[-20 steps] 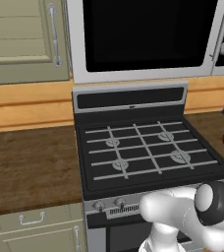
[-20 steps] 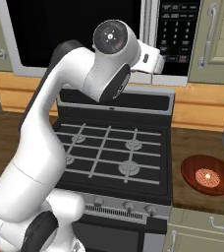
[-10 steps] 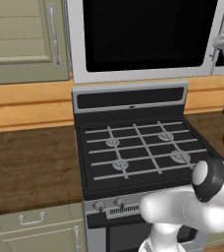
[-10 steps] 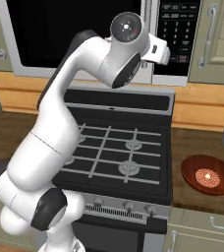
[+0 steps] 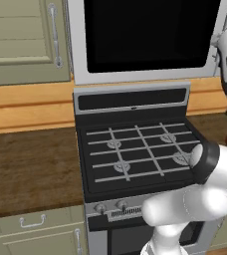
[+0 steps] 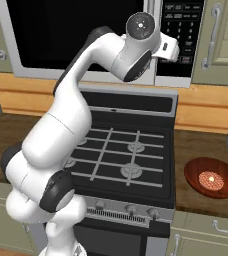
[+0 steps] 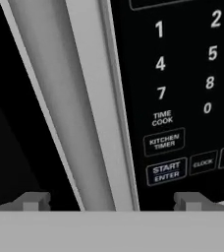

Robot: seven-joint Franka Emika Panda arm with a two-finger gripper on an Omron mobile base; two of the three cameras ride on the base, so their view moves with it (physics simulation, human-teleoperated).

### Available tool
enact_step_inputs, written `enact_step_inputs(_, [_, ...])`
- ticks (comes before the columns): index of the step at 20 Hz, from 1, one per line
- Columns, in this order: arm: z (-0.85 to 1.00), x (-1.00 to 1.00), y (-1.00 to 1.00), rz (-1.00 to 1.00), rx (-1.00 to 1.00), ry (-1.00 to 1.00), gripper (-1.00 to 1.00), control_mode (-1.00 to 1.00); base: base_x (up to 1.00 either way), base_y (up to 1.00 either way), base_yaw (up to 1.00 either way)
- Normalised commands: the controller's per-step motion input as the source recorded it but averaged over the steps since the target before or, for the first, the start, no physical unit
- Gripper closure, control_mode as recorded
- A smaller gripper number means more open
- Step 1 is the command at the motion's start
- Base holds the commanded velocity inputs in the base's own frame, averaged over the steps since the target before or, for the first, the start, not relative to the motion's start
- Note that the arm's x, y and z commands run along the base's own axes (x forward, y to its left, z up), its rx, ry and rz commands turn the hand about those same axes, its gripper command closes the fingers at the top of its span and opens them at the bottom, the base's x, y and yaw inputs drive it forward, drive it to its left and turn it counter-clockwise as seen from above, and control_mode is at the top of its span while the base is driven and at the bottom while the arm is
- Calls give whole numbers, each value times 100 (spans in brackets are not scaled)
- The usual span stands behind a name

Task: Open the microwave, place the bowl with waffle inside the microwave, then close the microwave door and turn it on.

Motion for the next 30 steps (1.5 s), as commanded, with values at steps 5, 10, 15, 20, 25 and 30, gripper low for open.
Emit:
enact_step_inputs(5, [-21, 46, -5, 1, 0, 0, -100, -100, 0, 0, 0])
enact_step_inputs(10, [-28, 62, -2, 0, 0, 0, -100, -100, 0, 0, 0])
enact_step_inputs(15, [-45, 83, 0, 1, 0, 0, -100, -100, 0, 0, 0])
enact_step_inputs(20, [-70, 100, 0, 5, 0, 0, 100, -100, 0, 0, 0])
enact_step_inputs(25, [-77, 100, 0, 9, 0, 0, 100, -100, 0, 0, 0])
enact_step_inputs(30, [-82, 100, 4, 10, 0, 0, 100, -100, 0, 0, 0])
